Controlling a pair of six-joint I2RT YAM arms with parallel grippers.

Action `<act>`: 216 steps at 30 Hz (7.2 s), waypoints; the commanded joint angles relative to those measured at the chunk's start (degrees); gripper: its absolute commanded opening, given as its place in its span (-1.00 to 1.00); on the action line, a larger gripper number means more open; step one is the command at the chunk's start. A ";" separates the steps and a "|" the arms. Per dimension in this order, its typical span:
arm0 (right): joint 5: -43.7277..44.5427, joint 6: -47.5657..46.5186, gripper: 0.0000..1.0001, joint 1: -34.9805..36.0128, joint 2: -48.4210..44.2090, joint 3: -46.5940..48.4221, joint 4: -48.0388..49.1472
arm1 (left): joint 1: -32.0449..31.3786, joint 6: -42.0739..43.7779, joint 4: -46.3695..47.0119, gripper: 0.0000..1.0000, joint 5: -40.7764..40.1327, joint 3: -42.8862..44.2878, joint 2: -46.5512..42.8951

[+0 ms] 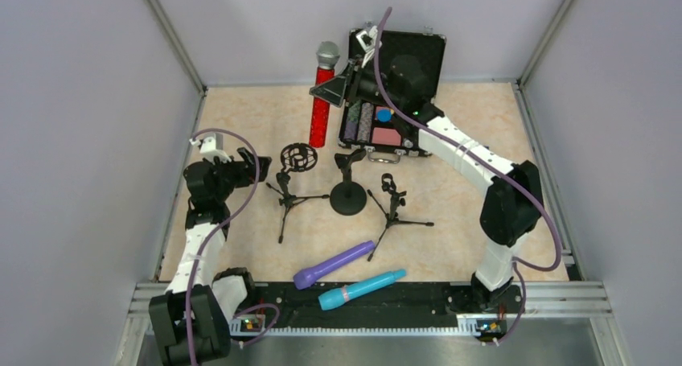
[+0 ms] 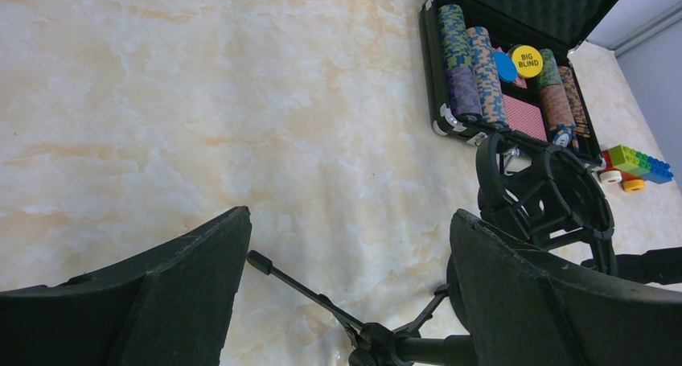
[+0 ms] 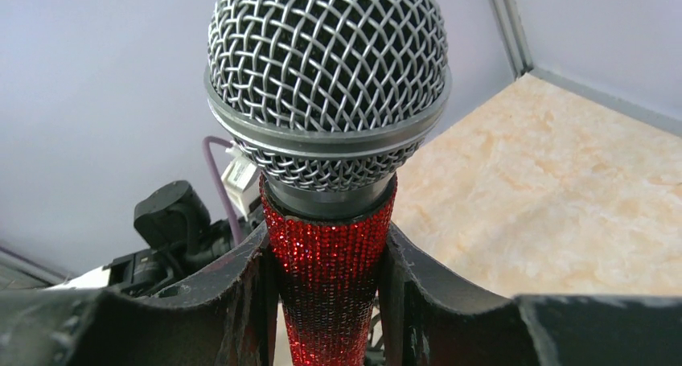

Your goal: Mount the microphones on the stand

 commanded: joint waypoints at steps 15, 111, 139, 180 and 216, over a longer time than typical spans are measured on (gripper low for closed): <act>6.62 -16.51 -1.00 8.10 2.42 -1.70 18.45 | 0.18 4.22 -4.36 0.95 -3.06 3.82 -0.45; 3.31 -22.46 -1.00 12.53 7.03 -7.38 6.17 | 0.25 5.81 -4.29 0.90 -0.47 3.86 -0.66; 4.84 -23.91 -1.00 13.25 5.30 -20.90 23.61 | 0.23 6.34 -4.17 0.88 0.16 3.80 -0.23; 7.64 -21.85 0.90 13.91 -0.14 -20.31 22.84 | 0.25 7.21 -3.79 0.89 0.17 4.14 -1.64; 23.39 -18.09 0.98 13.37 -16.75 -23.19 6.60 | -4.15 23.35 -39.15 0.76 16.86 16.54 -17.89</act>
